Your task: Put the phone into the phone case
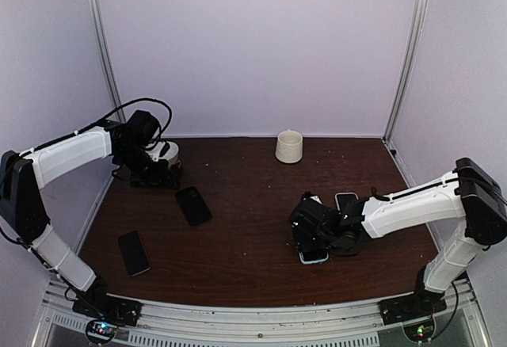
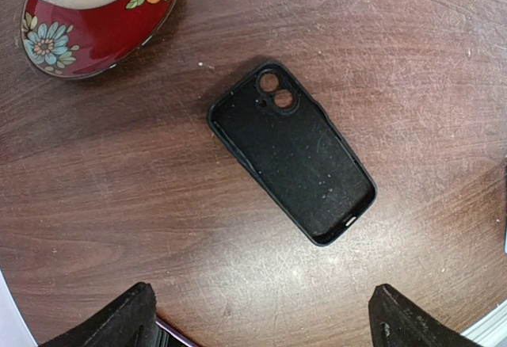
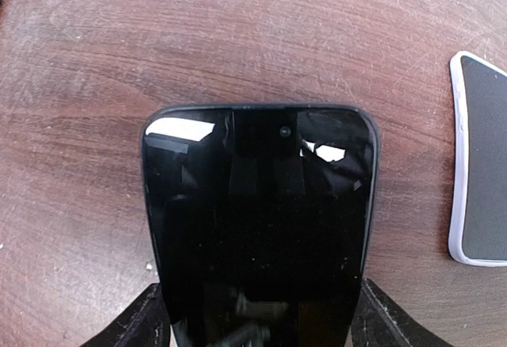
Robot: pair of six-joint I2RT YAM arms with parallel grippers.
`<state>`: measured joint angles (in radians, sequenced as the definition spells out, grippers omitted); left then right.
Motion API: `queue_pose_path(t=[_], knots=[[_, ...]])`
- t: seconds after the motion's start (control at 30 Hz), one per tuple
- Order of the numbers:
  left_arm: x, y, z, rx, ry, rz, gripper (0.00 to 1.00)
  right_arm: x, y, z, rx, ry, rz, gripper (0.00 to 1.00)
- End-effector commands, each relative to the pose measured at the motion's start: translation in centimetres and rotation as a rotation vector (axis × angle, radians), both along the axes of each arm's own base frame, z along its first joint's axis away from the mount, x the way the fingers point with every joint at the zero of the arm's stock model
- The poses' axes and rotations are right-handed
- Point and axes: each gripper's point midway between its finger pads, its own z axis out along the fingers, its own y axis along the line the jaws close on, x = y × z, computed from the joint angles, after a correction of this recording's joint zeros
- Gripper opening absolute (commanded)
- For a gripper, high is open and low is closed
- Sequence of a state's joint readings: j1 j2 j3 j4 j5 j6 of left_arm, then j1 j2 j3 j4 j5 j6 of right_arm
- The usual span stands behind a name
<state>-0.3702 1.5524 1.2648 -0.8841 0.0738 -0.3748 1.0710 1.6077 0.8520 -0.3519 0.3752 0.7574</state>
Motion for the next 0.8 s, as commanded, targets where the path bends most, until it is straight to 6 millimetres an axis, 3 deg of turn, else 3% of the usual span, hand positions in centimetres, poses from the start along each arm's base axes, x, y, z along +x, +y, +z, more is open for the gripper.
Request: queue_pose_path(t=[0.0, 0.07, 0.17, 0.33, 0.5, 0.77], knots=[[0.3, -0.2, 0.0, 0.001, -0.02, -0.015, 0.97, -1.0, -0.6, -1.5, -0.045, 0.058, -0.03, 0.0], [0.3, -0.3, 0.0, -0.001, -0.019, -0.015, 0.98, -1.0, -0.8, -1.7, -0.055, 0.062, -0.039, 0.0], [0.3, -0.2, 0.0, 0.0, -0.019, -0.016, 0.98, -1.0, -1.5, -1.8, -0.08, 0.062, -0.066, 0.11], [0.3, -0.2, -0.1, 0.002, -0.019, -0.016, 0.98, -0.8, -2.0, -1.9, -0.104, 0.06, -0.096, 0.34], [0.3, -0.2, 0.0, 0.002, -0.021, -0.015, 0.98, -0.7, -2.3, -2.2, -0.112, 0.07, -0.109, 0.64], [0.3, -0.2, 0.0, 0.001, -0.021, -0.016, 0.98, -0.7, -2.2, -2.1, -0.105, 0.082, -0.104, 0.84]])
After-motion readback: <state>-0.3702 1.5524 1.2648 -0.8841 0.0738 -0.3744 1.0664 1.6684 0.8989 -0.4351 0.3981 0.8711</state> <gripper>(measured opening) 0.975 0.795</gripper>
